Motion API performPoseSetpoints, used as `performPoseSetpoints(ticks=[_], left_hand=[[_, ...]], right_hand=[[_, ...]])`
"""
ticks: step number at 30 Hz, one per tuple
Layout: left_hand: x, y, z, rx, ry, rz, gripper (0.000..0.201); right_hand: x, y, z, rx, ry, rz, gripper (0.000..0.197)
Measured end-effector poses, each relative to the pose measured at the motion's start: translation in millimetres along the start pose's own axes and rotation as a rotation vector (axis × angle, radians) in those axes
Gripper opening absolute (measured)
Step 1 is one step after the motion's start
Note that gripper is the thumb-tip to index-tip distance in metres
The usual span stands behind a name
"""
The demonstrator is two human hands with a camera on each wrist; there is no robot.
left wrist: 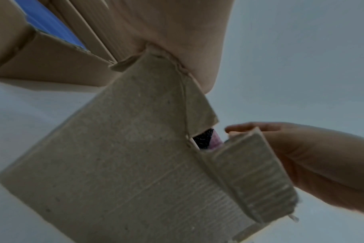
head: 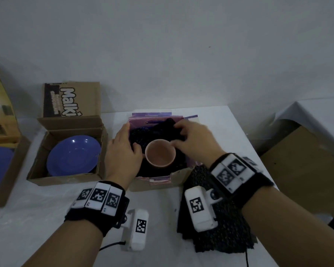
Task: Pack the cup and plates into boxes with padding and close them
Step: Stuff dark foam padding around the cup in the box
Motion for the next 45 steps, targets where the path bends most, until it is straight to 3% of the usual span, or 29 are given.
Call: performPoseSetpoints(ticks=[3, 5, 8, 12, 14, 19, 23, 25, 30, 34, 36, 41, 45], left_hand=[[0, 1, 0, 0.008, 0.007, -0.005, 0.06], [1, 2, 1, 0.007, 0.011, 0.0, 0.061], [2, 4, 3, 0.017, 0.032, 0.003, 0.06], [4, 8, 5, 0.024, 0.042, 0.011, 0.062], [4, 8, 5, 0.027, 0.047, 0.012, 0.062], [-1, 5, 2, 0.018, 0.059, 0.005, 0.059], [-1, 5, 1, -0.016, 0.063, -0.004, 0.059], [-1, 5, 5, -0.039, 0.038, -0.003, 0.06], [-1, 6, 7, -0.063, 0.013, 0.005, 0.064], [0, 6, 6, -0.062, 0.024, 0.014, 0.066], [0, 5, 7, -0.1, 0.011, 0.006, 0.064], [0, 2, 16, -0.283, -0.06, -0.019, 0.051], [-3, 0, 15, -0.432, -0.102, -0.013, 0.039]], right_hand=[[-28, -29, -54, 0.122, 0.155, -0.24, 0.014], [-49, -11, -93, 0.12, 0.292, -0.182, 0.014], [-83, 38, -123, 0.055, 0.401, 0.027, 0.018], [-117, 88, -115, -0.021, 0.404, 0.215, 0.061], [-120, 95, -112, -0.105, 0.387, 0.221, 0.068], [-117, 89, -116, -0.017, 0.407, 0.196, 0.039], [-116, 54, -126, 0.075, 0.461, 0.02, 0.024], [-111, 34, -124, 0.105, 0.433, -0.063, 0.021], [-98, -15, -116, 0.142, 0.365, -0.224, 0.036], [-92, -35, -119, 0.216, 0.384, -0.283, 0.012], [-88, -54, -105, 0.246, 0.354, -0.378, 0.013], [-68, -99, -23, 0.146, 0.037, -0.594, 0.023], [-50, -88, 44, 0.017, -0.268, -0.606, 0.047]])
Point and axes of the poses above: each hand's wrist, its own x-axis towards the middle knuckle, its own y-axis out of the palm, z = x × y, the point moved 10 cm from there along x, towards the middle knuckle, and after that the axes turned 5 degrees about -y, right-handed, at the moved point
